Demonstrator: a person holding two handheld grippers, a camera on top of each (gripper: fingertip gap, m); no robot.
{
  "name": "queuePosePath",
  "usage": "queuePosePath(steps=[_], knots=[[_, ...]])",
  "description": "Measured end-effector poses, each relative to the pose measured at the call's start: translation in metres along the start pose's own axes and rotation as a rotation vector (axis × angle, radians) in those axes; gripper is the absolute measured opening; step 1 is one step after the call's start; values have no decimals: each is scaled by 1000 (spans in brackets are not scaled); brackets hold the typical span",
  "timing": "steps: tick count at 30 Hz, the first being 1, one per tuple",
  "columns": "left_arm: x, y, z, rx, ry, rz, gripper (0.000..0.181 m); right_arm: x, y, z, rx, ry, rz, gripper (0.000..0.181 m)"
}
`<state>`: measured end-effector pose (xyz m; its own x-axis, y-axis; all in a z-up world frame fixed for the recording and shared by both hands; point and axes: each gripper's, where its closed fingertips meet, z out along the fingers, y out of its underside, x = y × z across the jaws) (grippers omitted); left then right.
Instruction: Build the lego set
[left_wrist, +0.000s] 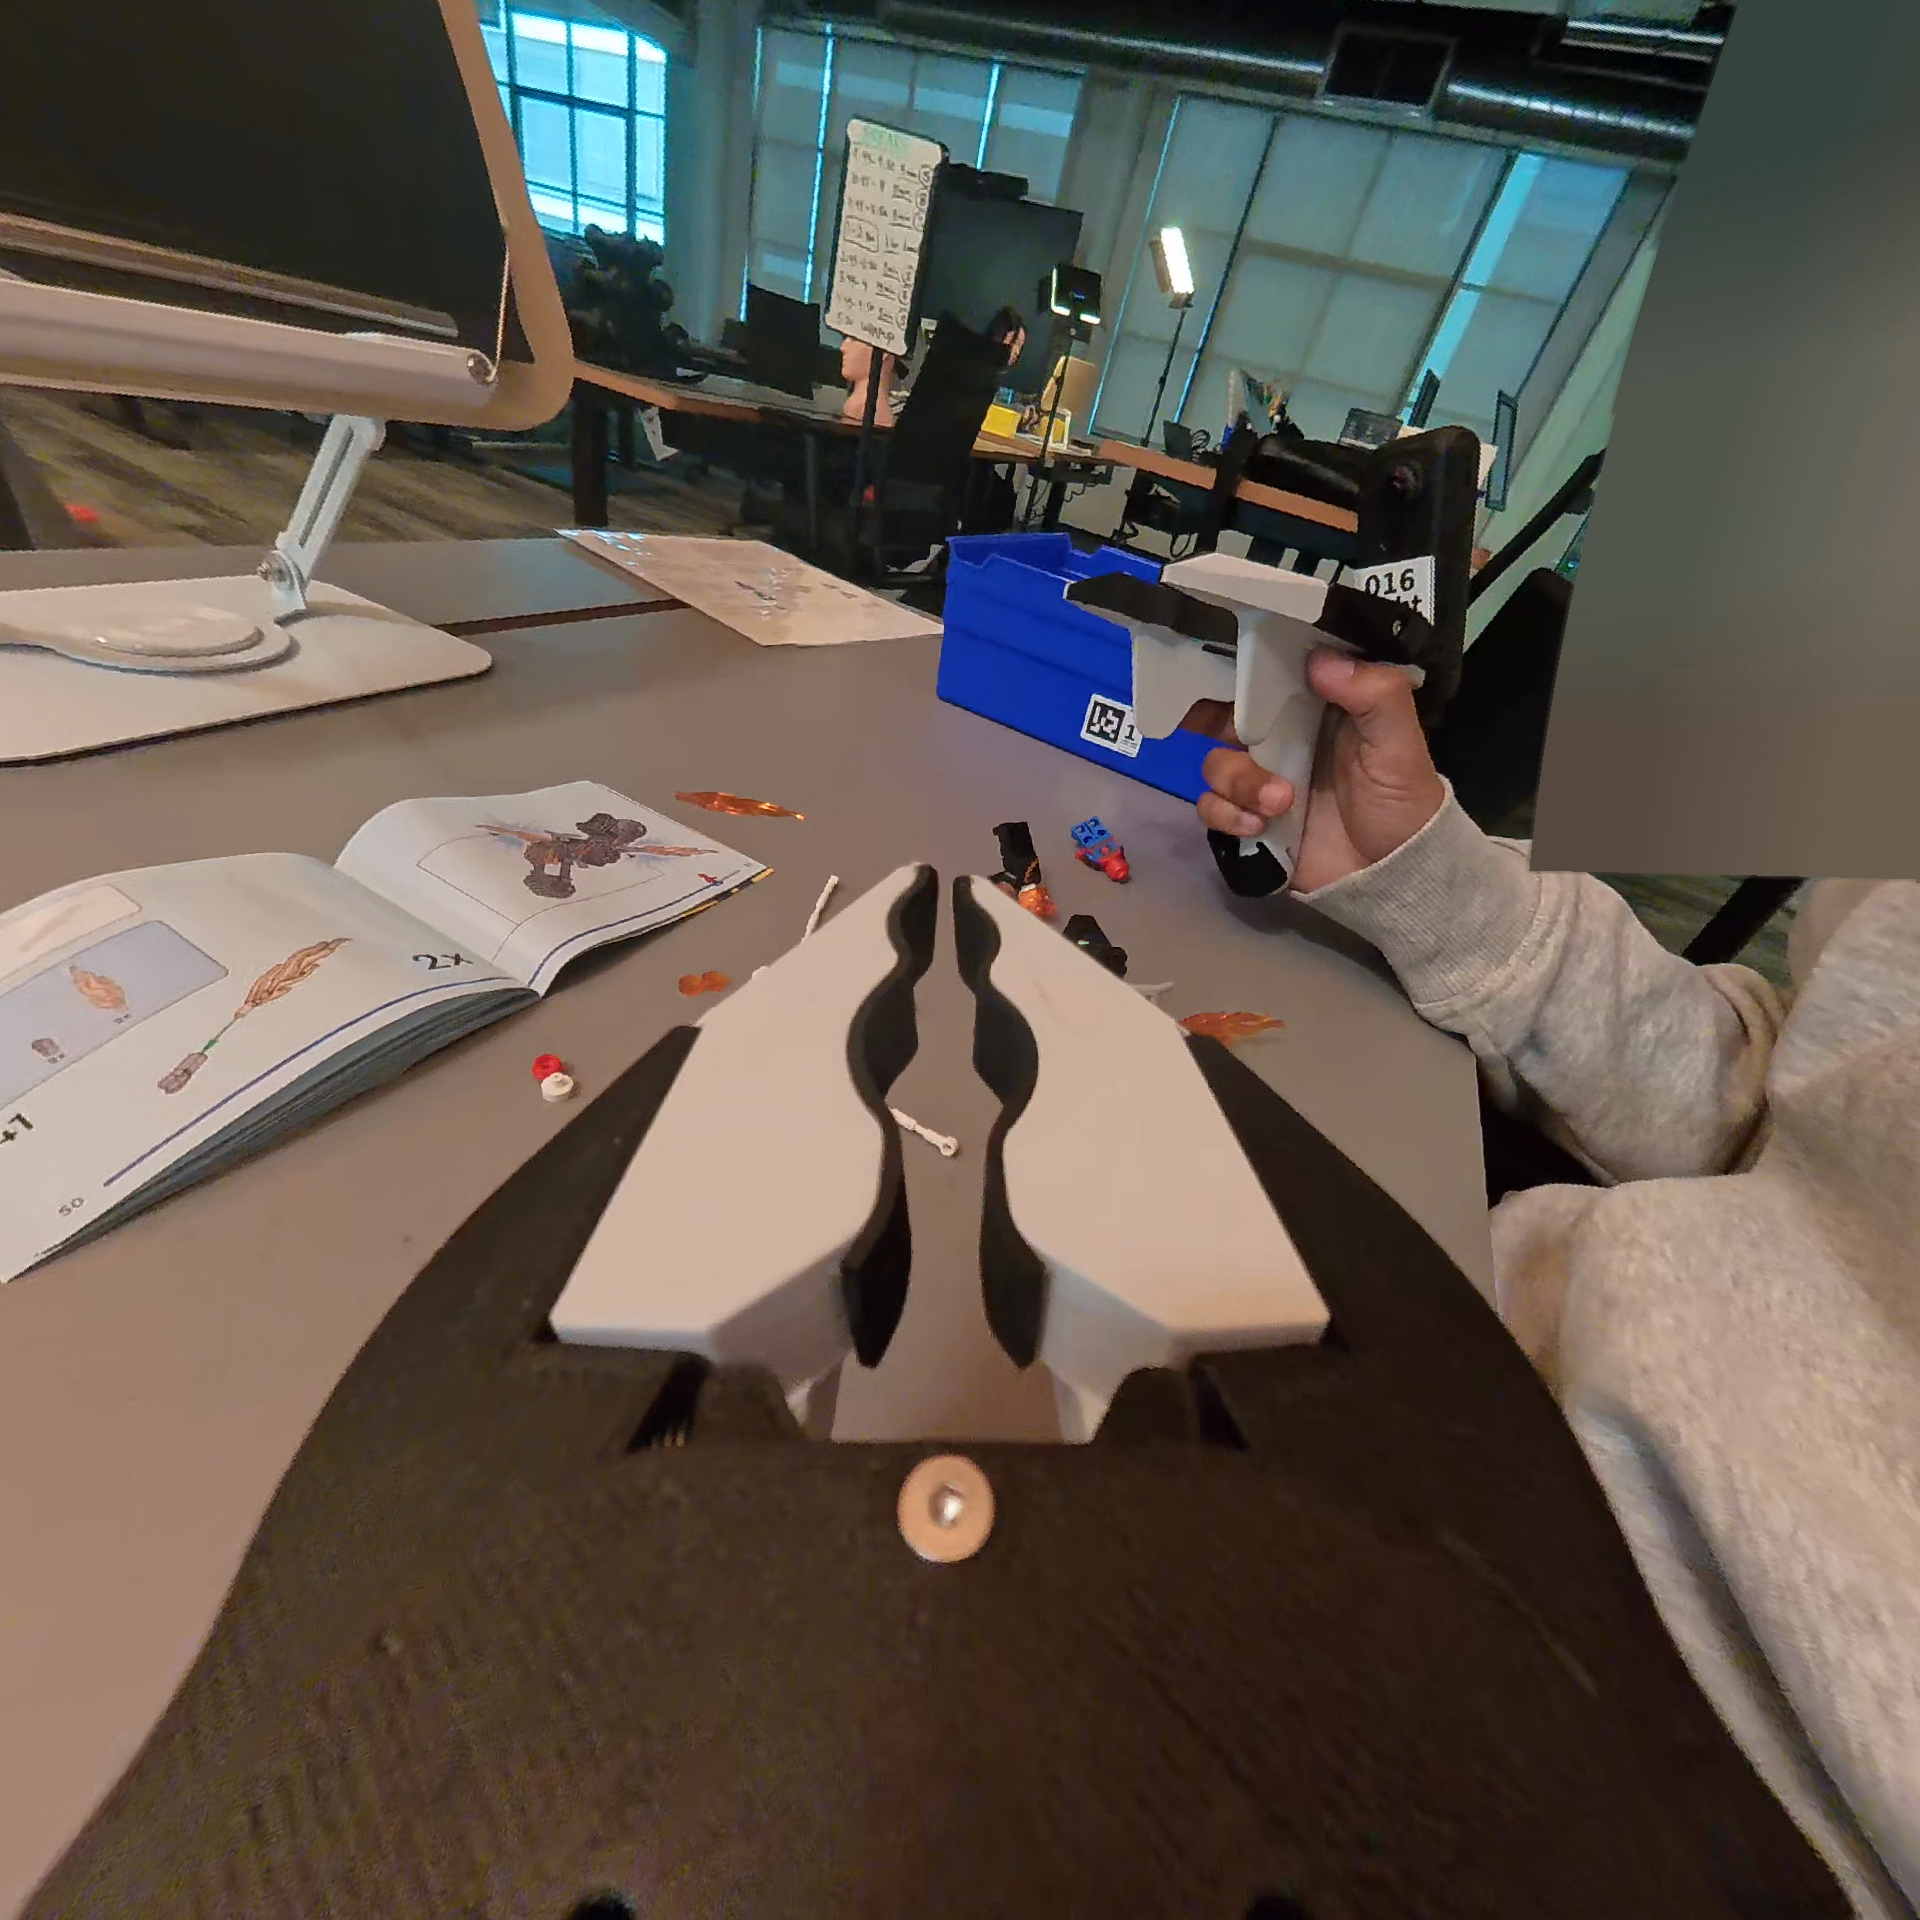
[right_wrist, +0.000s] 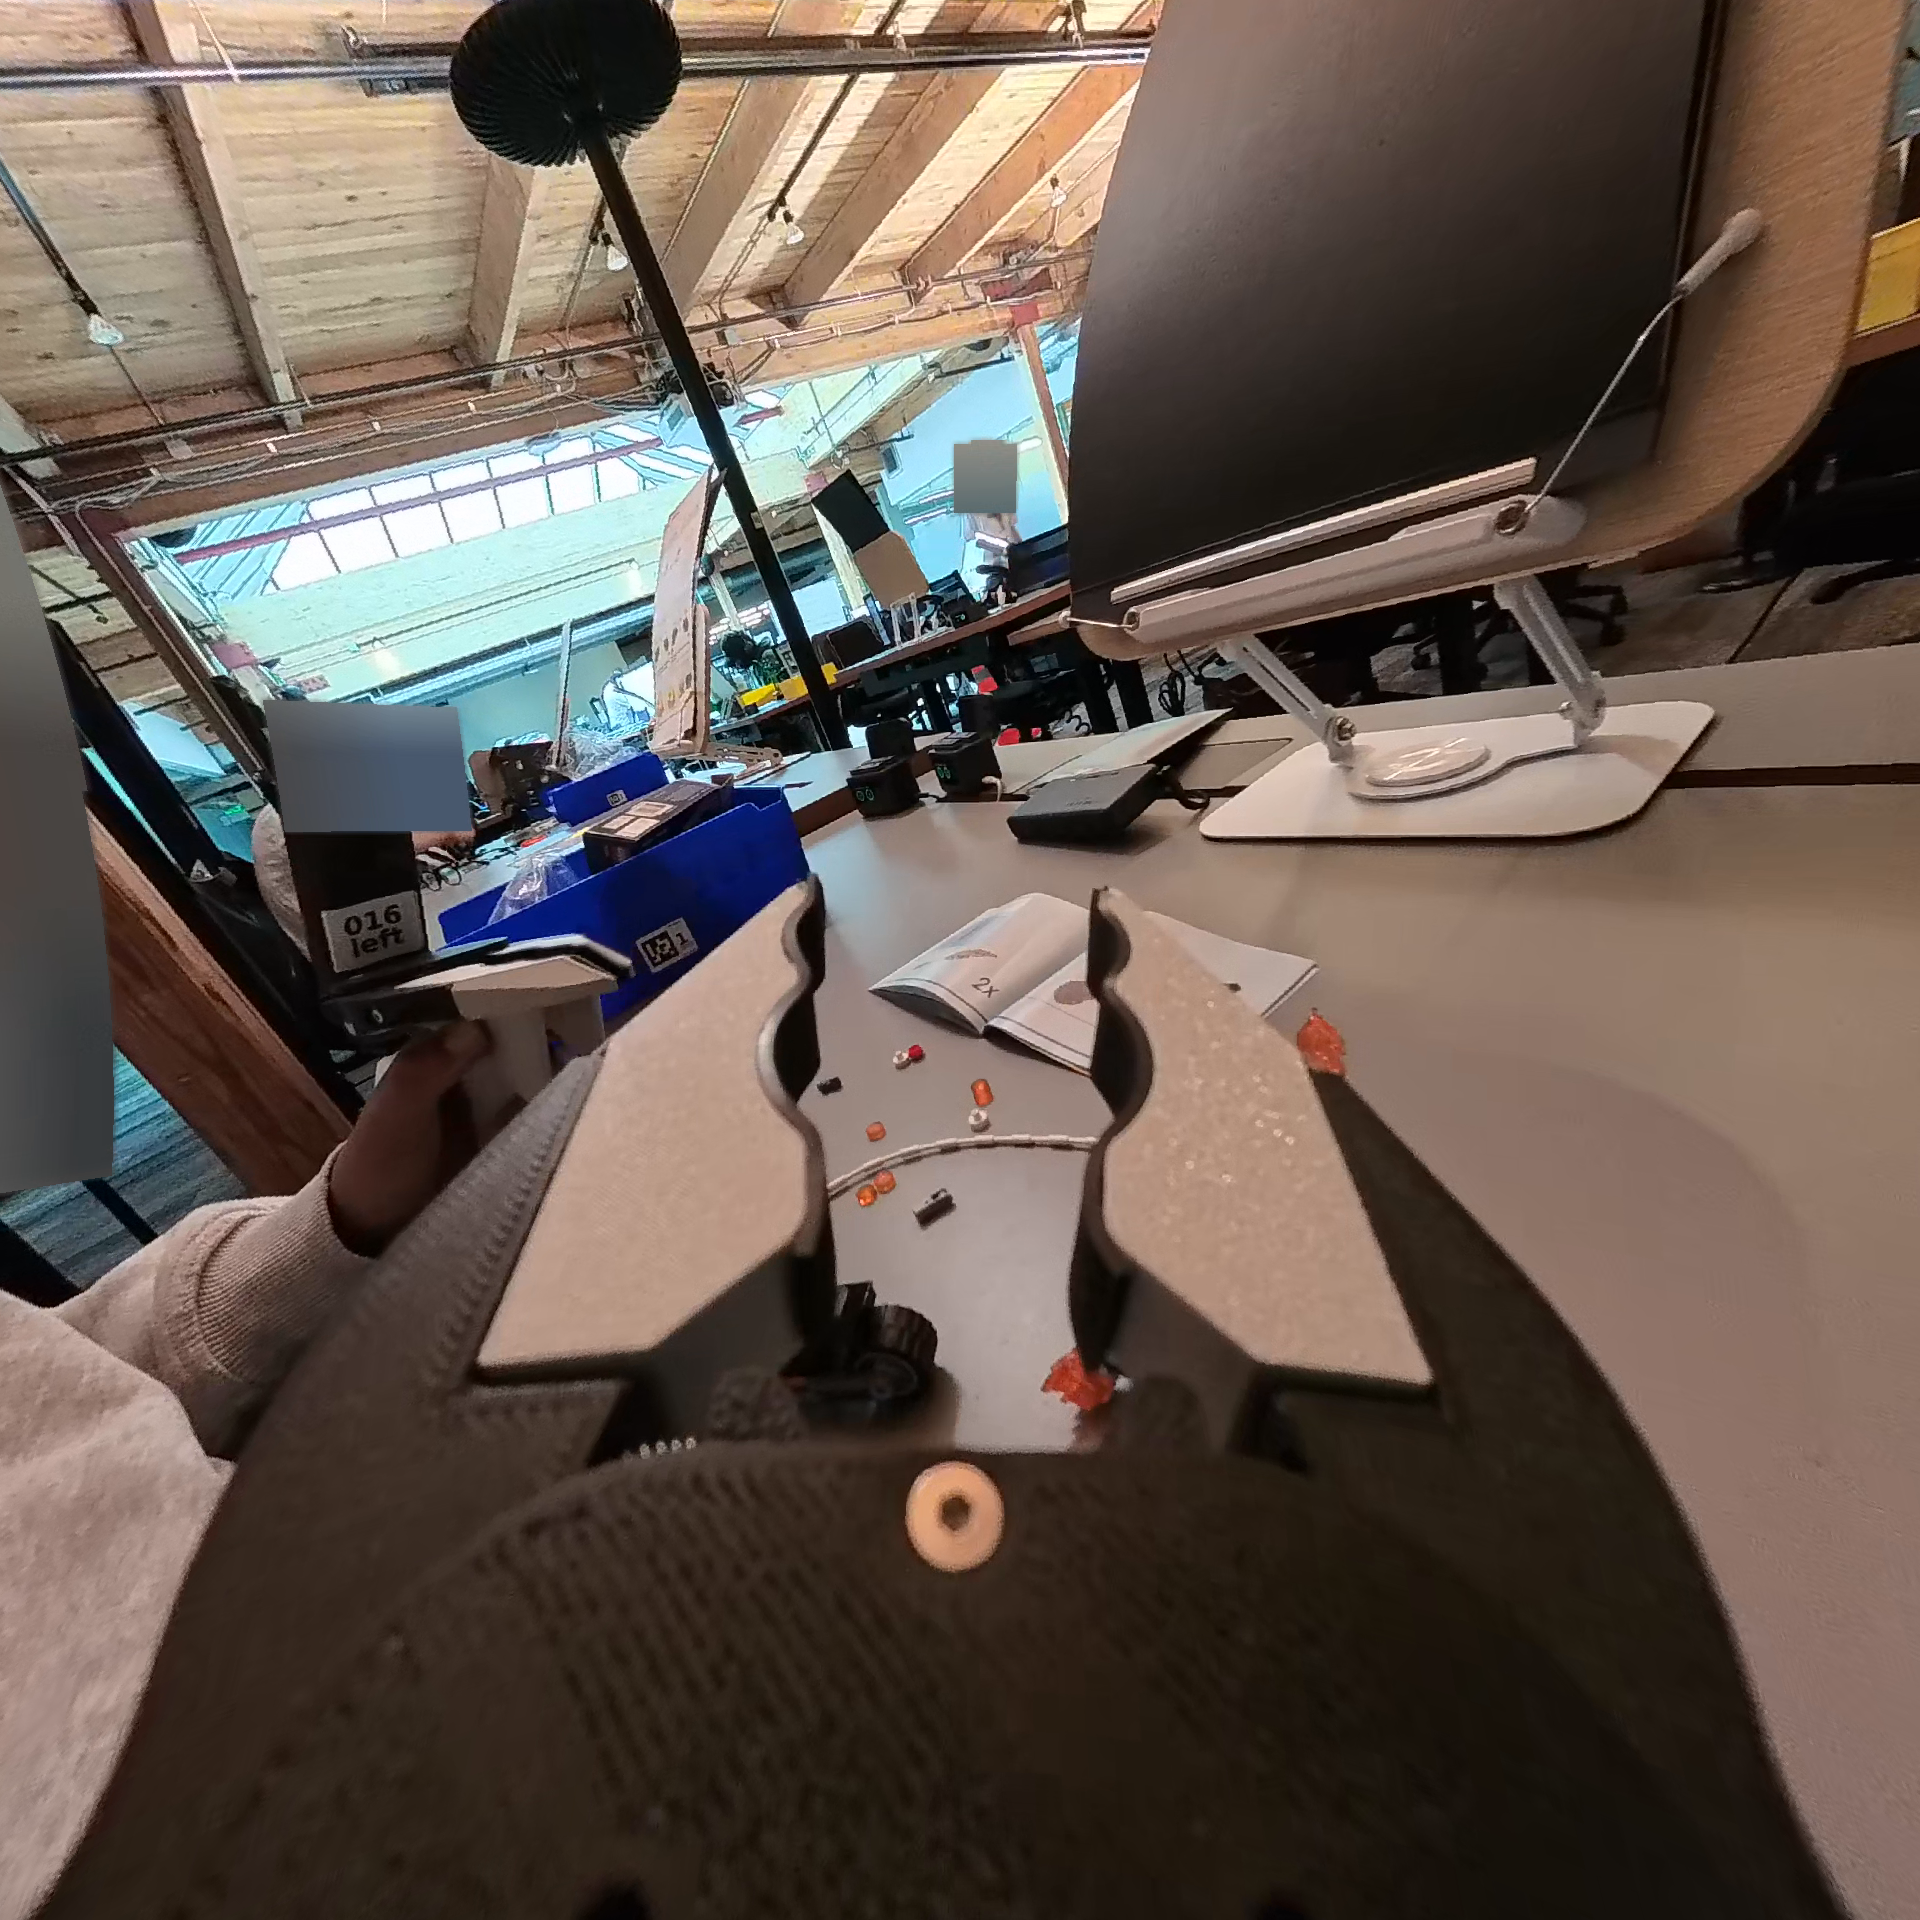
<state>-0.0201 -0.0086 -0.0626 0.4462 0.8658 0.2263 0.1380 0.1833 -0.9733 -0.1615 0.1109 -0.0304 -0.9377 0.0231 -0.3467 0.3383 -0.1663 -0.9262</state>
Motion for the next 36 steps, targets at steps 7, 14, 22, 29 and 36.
queuePosePath(steps=[7,14,22,29,36], knots=[[3,2,2,-11,20,-3,0,0,0,0,-1,-1,2,49],[4,3,2,-13,34,-7,3,2,2,1,-9,8,1,50],[4,3,3,-13,37,-10,4,2,4,1,-18,7,4,50],[4,4,3,-15,36,-11,5,4,5,2,-30,28,-12,50],[2,5,5,-25,27,-11,6,38,18,26,-267,266,-156,56]])
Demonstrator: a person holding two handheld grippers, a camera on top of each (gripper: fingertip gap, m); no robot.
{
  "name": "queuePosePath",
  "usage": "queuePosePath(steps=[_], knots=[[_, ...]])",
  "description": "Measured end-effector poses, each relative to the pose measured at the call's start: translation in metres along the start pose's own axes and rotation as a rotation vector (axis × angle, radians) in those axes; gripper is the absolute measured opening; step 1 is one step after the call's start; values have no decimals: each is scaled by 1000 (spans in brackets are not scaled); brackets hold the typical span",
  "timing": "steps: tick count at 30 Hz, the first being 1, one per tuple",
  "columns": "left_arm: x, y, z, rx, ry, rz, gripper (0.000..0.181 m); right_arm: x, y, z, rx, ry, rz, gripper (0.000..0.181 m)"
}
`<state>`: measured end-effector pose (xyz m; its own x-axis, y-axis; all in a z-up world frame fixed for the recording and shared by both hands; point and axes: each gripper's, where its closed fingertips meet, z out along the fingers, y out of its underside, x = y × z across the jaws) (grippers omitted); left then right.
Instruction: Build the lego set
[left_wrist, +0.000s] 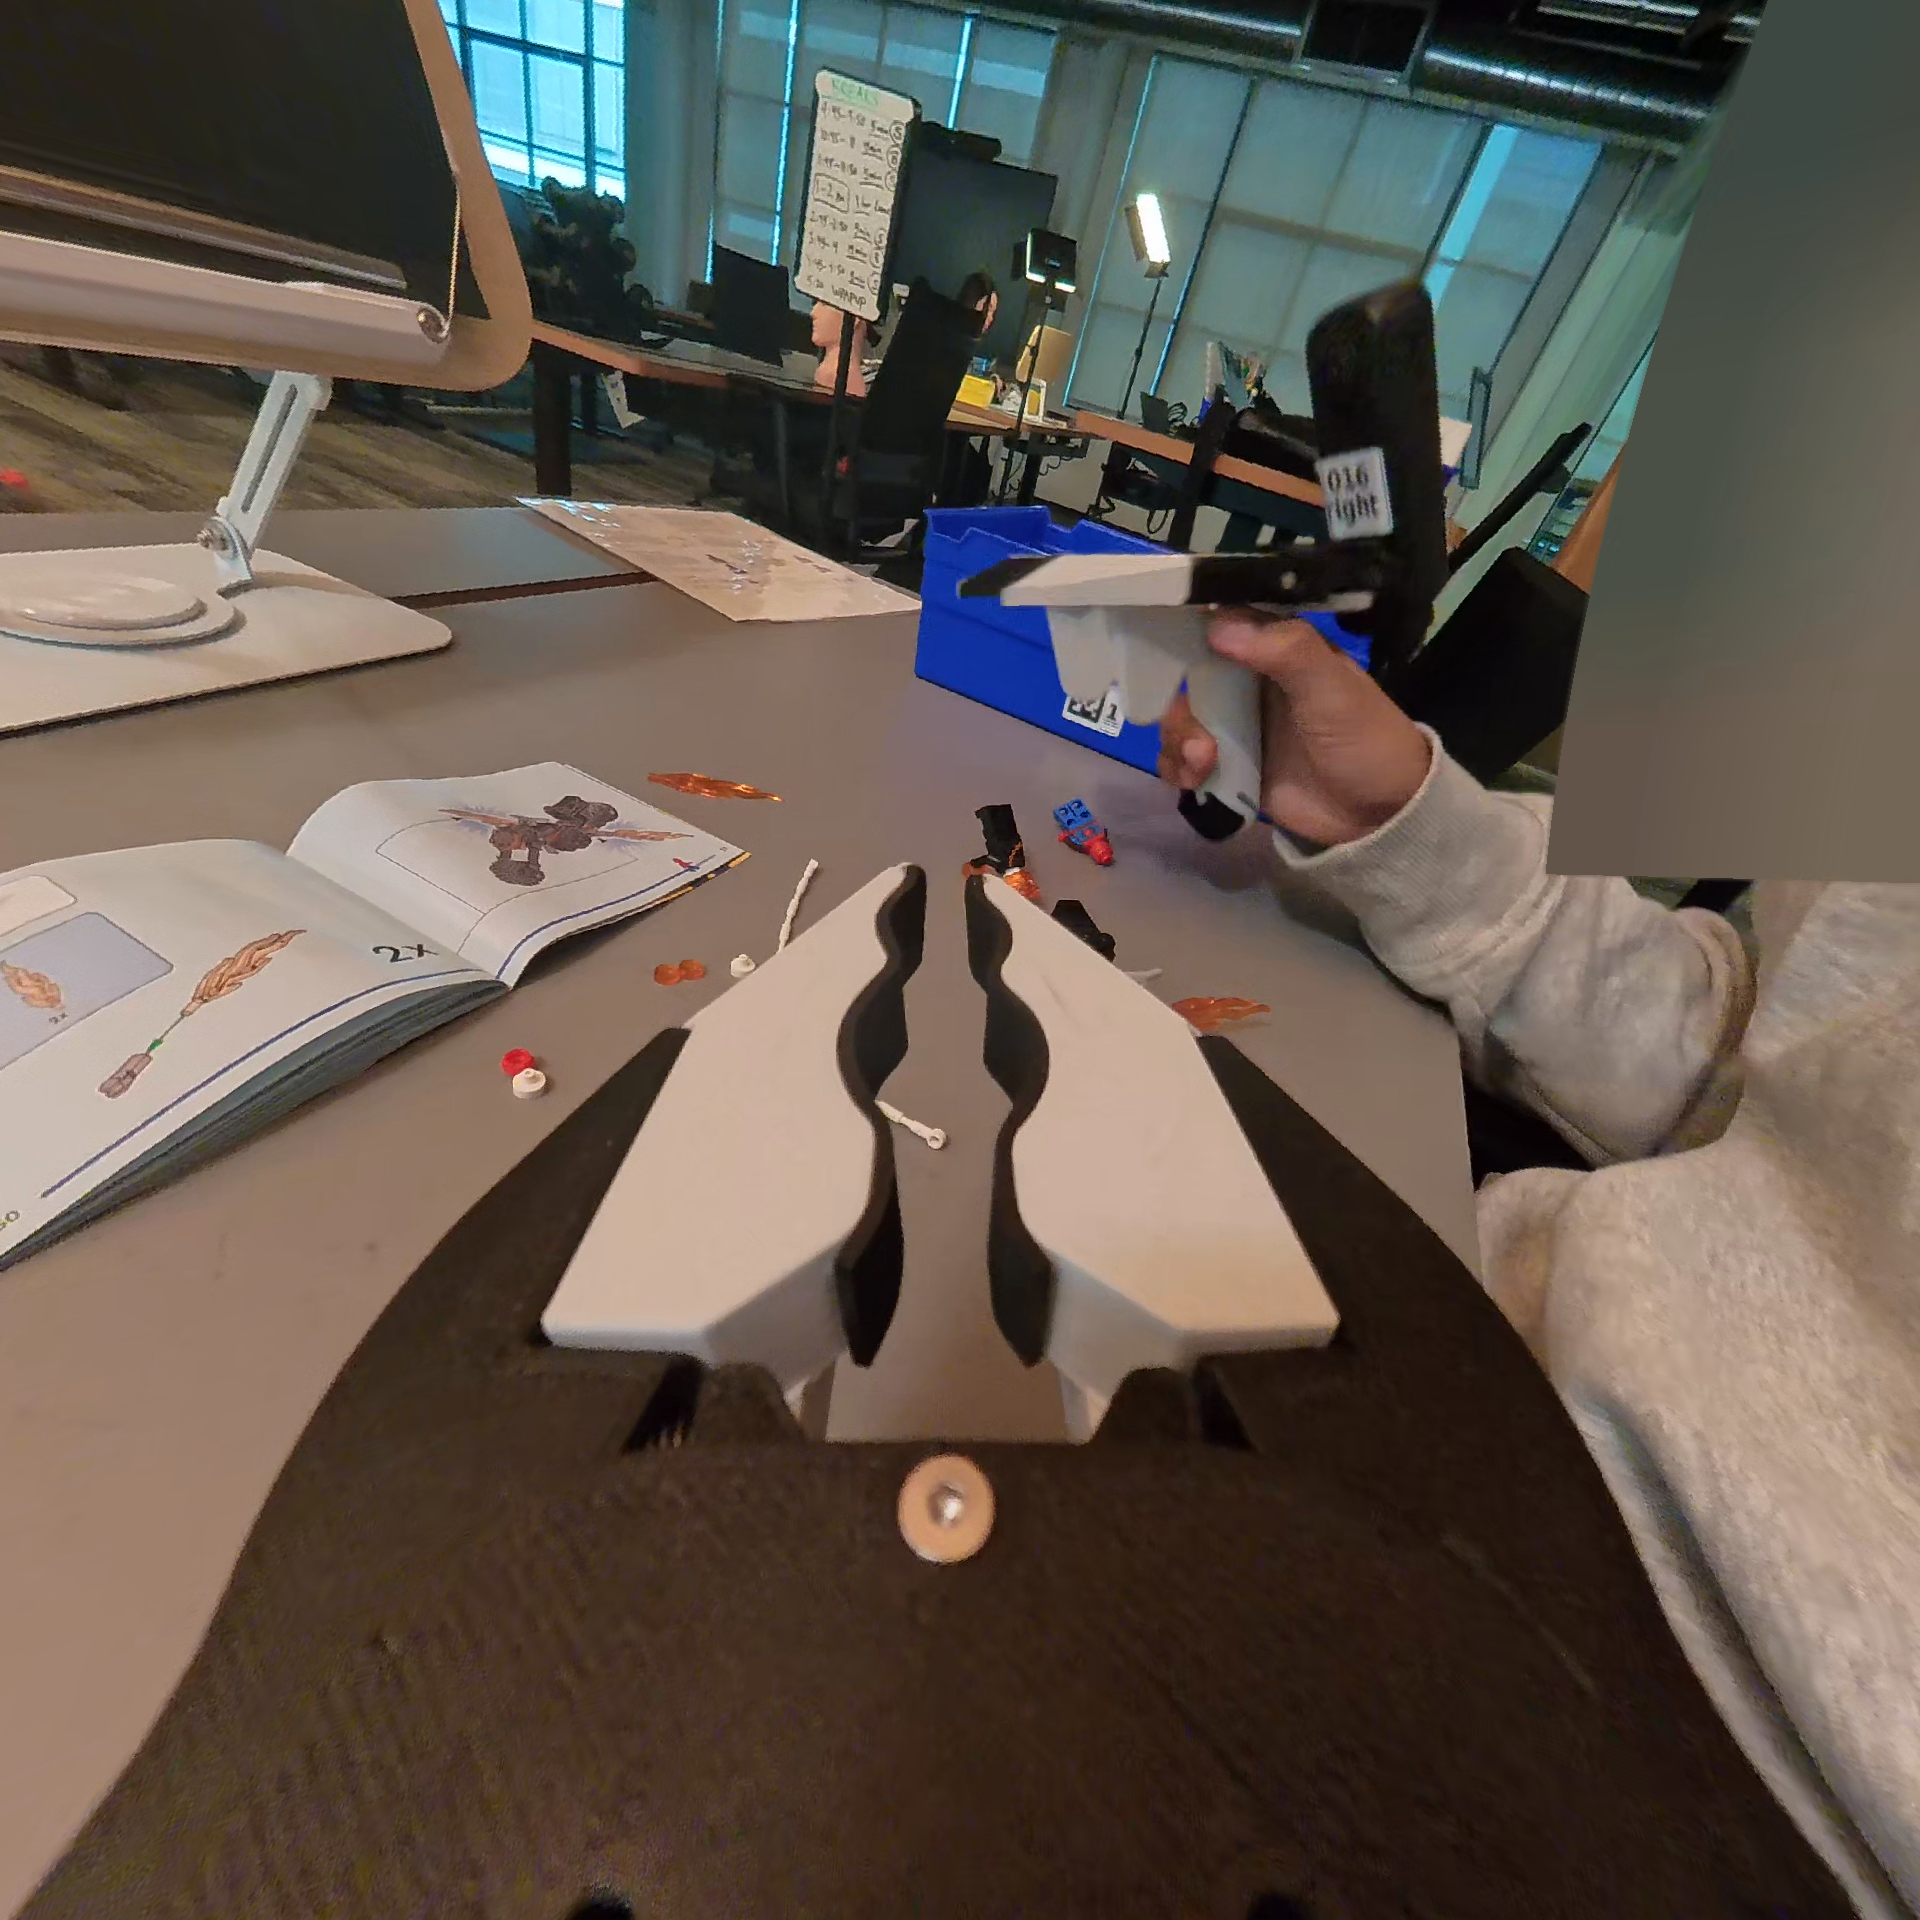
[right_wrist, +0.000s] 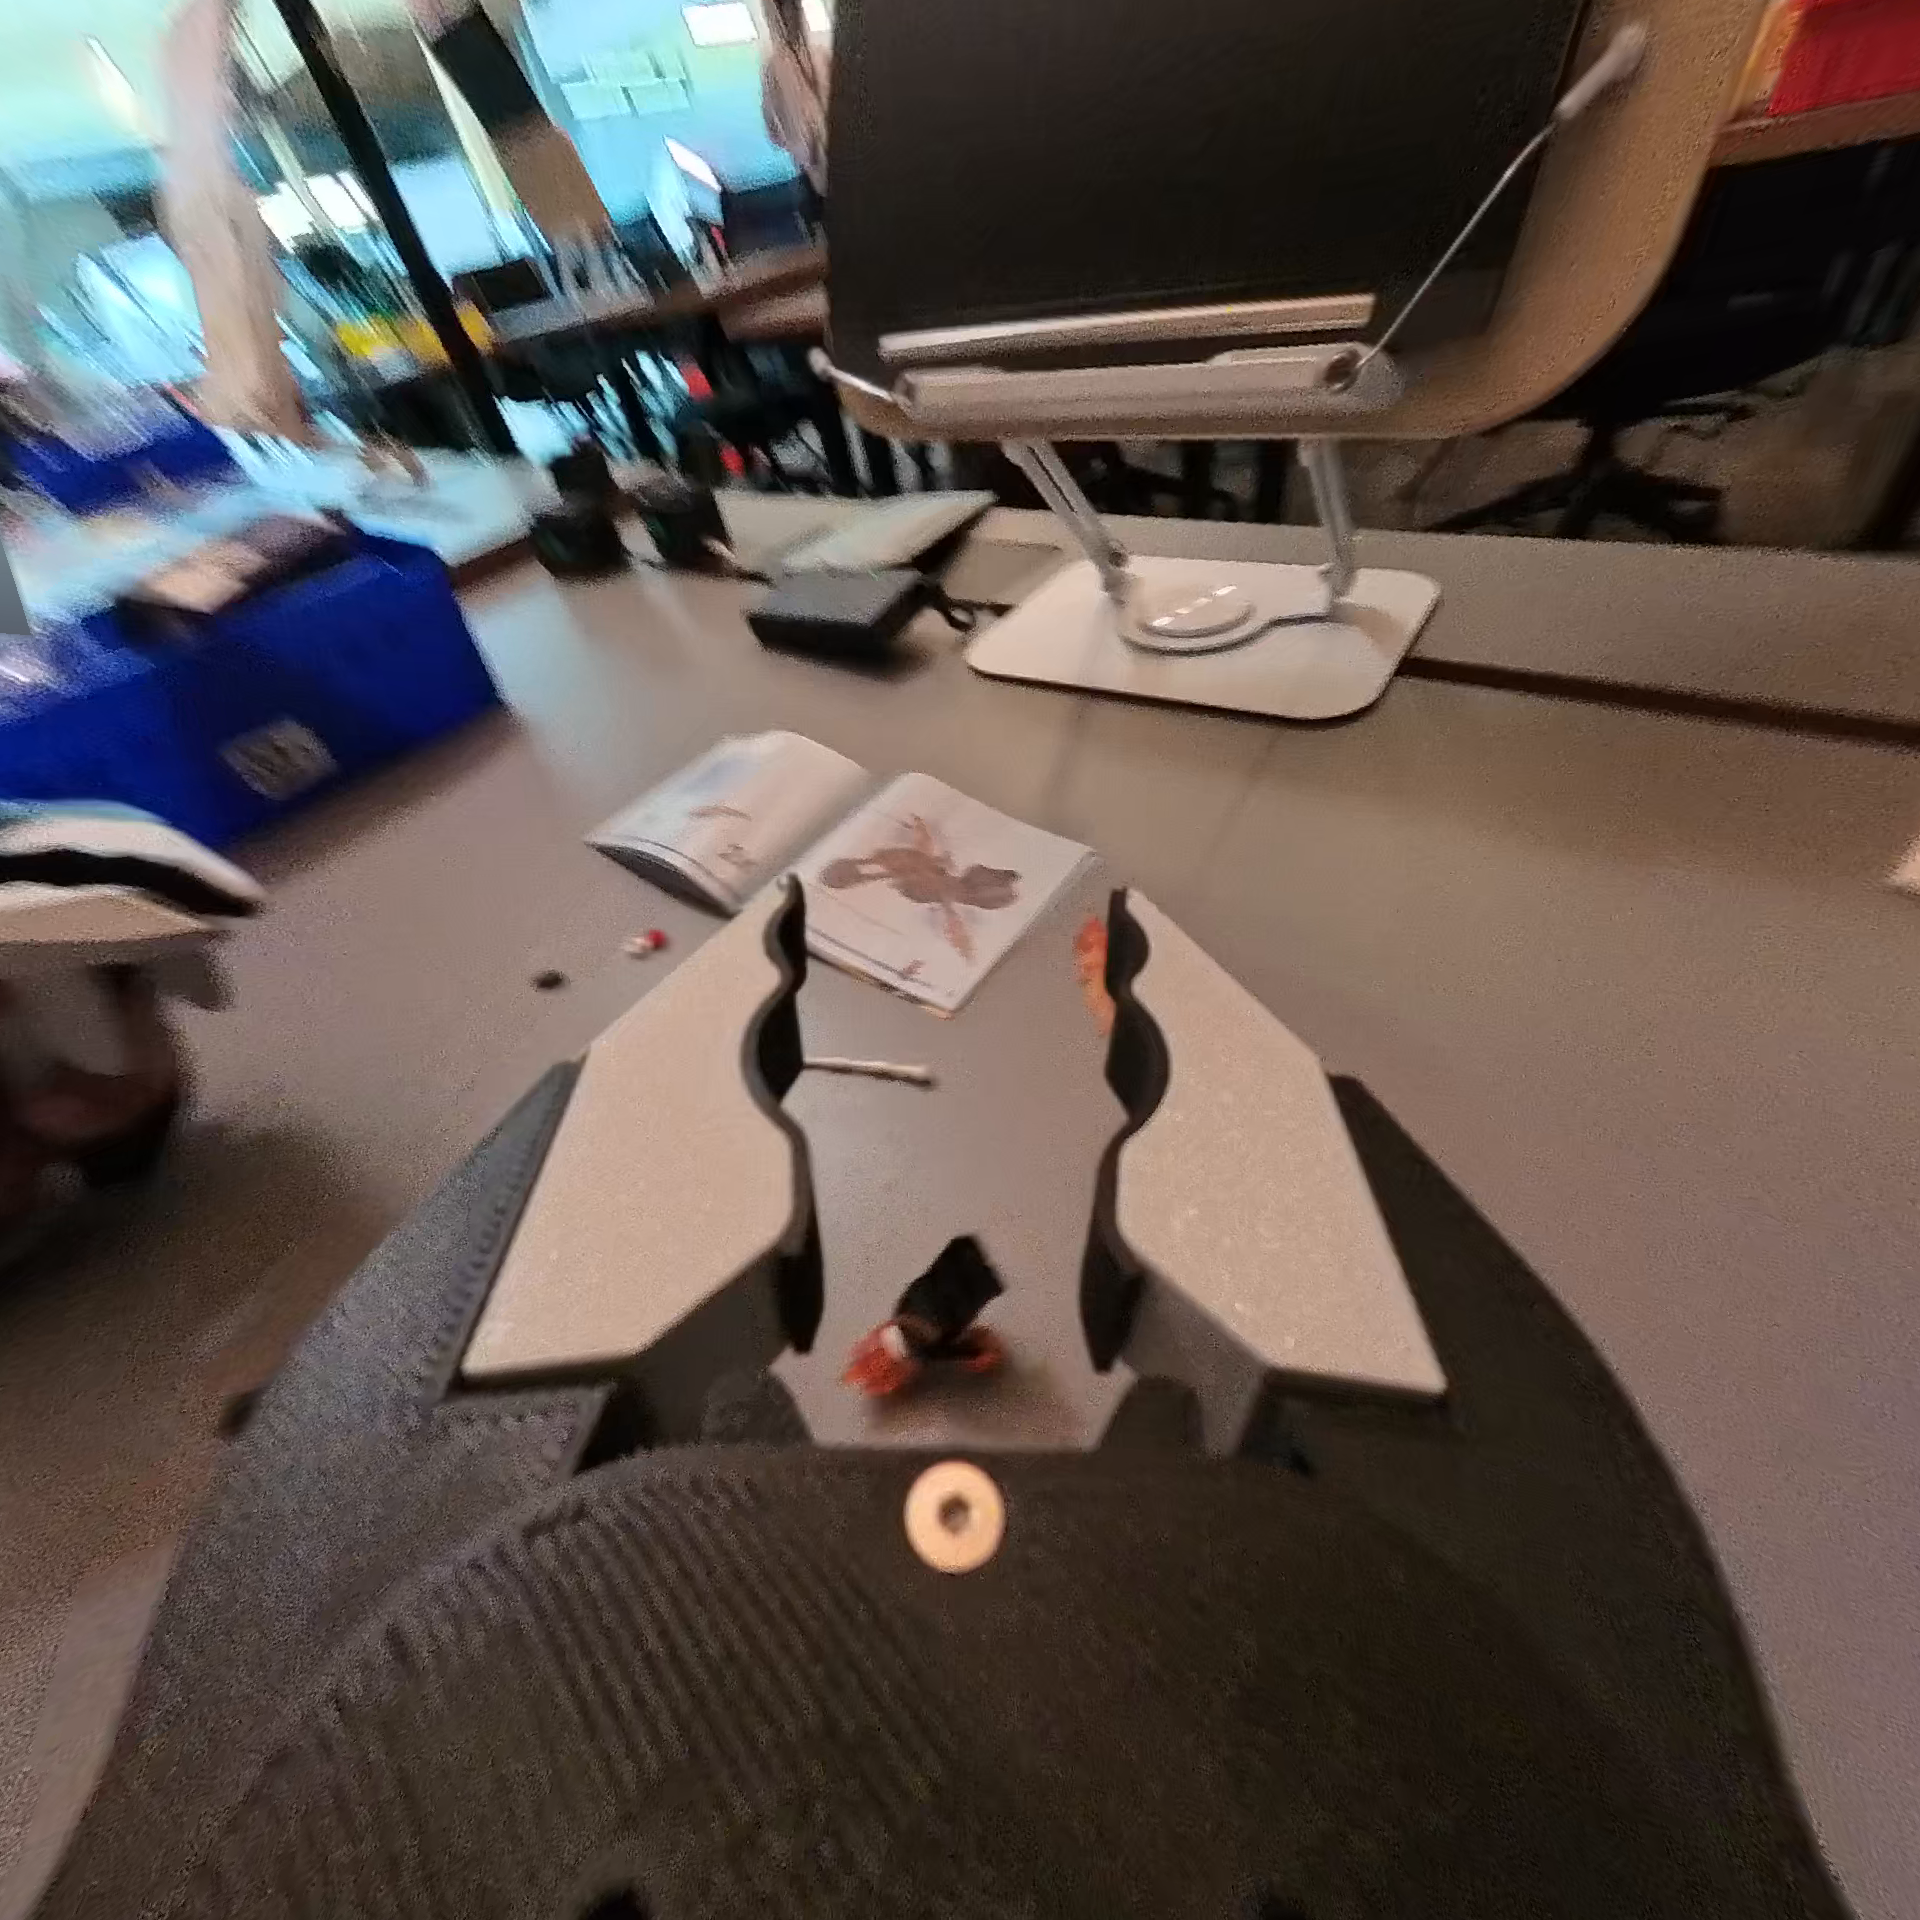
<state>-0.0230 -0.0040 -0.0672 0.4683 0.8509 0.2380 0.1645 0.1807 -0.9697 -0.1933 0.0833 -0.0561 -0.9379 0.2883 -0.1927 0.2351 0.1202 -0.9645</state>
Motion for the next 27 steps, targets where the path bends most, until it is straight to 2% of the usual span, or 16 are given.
queuePosePath(steps=[4,8,13,18,22,27], knots=[[0,2,2,-9,9,-11,7,21,2,40,-212,85,-180,50],[1,1,1,-5,13,-13,8,44,41,78,-467,18,-98,47],[2,2,2,-9,28,-25,8,62,74,97,-609,22,-113,42],[3,4,4,-20,42,-35,9,61,87,103,-646,-4,-144,40],[4,6,6,-28,53,-42,10,59,89,102,-653,-15,-232,12],[4,6,7,-30,57,-47,11,55,90,101,-645,-36,-263,10]])
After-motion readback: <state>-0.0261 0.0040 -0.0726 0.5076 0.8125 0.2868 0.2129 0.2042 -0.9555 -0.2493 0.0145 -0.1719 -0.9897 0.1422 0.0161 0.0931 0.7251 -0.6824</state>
